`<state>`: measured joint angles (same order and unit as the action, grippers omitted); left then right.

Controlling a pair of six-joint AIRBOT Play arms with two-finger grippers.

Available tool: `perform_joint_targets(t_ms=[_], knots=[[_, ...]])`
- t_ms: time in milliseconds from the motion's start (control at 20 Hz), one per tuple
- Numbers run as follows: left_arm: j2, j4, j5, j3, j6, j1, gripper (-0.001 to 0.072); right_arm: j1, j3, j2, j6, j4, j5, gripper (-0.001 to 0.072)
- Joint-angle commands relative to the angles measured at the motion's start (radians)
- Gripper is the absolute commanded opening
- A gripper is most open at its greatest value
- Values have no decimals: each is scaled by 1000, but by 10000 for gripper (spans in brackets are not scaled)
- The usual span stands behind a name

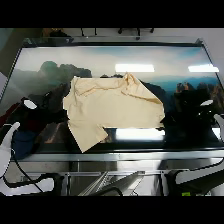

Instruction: Fold the shirts.

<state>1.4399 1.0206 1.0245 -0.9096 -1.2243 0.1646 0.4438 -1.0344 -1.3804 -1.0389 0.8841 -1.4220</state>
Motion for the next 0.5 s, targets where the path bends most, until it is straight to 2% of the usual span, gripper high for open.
perform_joint_targets(t_ms=[0,450], knots=[[-1,2,2,-1,5,3,22,-43,13,-2,14,23,52,359],[-1,9,24,-1,20,6,22,163,9,95,19,34,47,361]])
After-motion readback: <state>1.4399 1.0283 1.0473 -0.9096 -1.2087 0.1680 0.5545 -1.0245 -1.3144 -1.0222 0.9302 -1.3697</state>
